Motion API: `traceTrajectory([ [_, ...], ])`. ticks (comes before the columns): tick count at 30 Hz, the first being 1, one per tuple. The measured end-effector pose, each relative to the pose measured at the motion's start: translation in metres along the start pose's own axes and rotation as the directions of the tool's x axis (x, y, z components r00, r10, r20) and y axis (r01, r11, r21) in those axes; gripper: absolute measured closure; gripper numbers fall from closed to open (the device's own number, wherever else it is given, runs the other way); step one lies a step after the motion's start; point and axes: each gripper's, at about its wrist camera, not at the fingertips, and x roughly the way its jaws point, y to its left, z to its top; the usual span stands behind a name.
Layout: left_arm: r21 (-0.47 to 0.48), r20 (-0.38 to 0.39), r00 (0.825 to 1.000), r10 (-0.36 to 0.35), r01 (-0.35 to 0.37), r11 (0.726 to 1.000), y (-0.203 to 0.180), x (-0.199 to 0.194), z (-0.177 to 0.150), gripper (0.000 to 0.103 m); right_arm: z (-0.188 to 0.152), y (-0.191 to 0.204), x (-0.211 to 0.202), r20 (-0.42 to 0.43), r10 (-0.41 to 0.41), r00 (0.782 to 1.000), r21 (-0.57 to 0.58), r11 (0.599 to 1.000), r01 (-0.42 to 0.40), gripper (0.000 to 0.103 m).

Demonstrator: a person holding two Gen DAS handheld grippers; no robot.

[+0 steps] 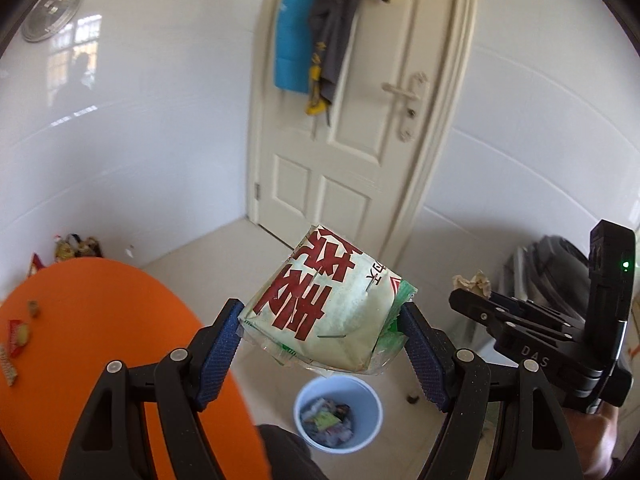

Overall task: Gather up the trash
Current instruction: 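Carry the bag and paper ball over the bucket and open both grippers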

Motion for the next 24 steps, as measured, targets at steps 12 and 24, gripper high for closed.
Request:
traceTrajectory([
  [12, -0.064, -0.375, 0.92, -0.113, 0.096, 0.993, -0.007, 0.164, 0.013, 0.03, -0.051, -0.094, 0.085, -0.236, -0.049, 0.971, 0.151, 0.985, 0.087, 0.069],
  [24, -0.052, -0.563, 0.822, -0.089, 0.072, 0.996, -0.007, 0.277, 0.022, 0.027, -0.093, -0.133, 0.145, -0.391, -0.035, 0.92, 0.211, 0.969, 0.126, 0.059],
])
